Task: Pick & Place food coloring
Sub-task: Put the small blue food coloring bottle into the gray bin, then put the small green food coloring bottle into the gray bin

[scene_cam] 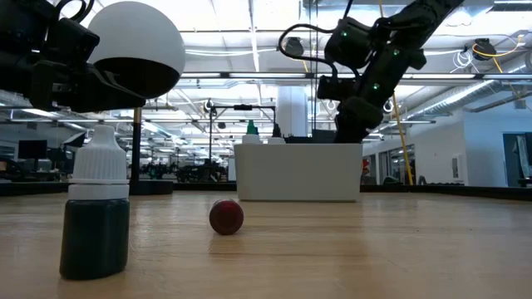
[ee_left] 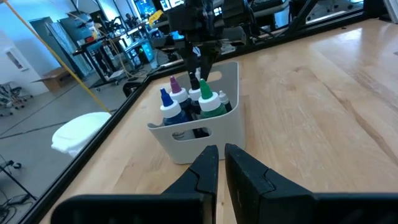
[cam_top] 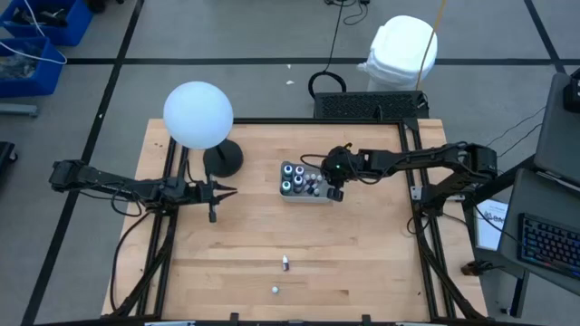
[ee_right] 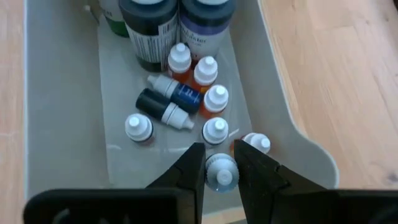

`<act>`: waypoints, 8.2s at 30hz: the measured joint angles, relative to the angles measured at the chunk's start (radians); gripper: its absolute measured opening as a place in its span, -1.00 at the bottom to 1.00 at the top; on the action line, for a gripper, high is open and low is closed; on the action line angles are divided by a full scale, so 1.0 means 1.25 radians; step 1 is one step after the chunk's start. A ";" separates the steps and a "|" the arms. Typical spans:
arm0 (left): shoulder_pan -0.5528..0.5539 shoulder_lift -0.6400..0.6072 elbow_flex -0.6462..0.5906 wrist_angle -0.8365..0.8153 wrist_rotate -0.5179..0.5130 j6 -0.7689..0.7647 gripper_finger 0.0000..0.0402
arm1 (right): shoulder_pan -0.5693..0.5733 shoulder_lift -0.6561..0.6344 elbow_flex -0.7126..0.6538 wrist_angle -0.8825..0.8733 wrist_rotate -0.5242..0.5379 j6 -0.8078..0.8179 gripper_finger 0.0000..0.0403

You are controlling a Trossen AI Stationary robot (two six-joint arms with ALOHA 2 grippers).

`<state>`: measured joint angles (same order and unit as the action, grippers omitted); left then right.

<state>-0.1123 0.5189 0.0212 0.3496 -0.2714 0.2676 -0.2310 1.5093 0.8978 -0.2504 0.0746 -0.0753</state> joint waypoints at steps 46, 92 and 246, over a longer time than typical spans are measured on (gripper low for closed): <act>0.001 0.000 0.000 0.000 -0.007 -0.002 -0.81 | 0.003 0.022 -0.004 0.009 0.002 -0.019 -0.49; 0.000 0.000 0.000 0.039 -0.007 -0.086 -0.81 | 0.103 -0.770 -0.441 0.324 -0.252 0.052 -1.00; -0.378 1.246 1.318 -0.831 0.216 -0.417 0.09 | 0.075 -1.074 -0.680 0.418 -0.208 0.072 -1.00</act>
<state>-0.5844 2.0762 1.6693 -0.6896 -0.0010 -0.2542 -0.1378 0.1665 0.0479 0.2726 -0.1848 0.0144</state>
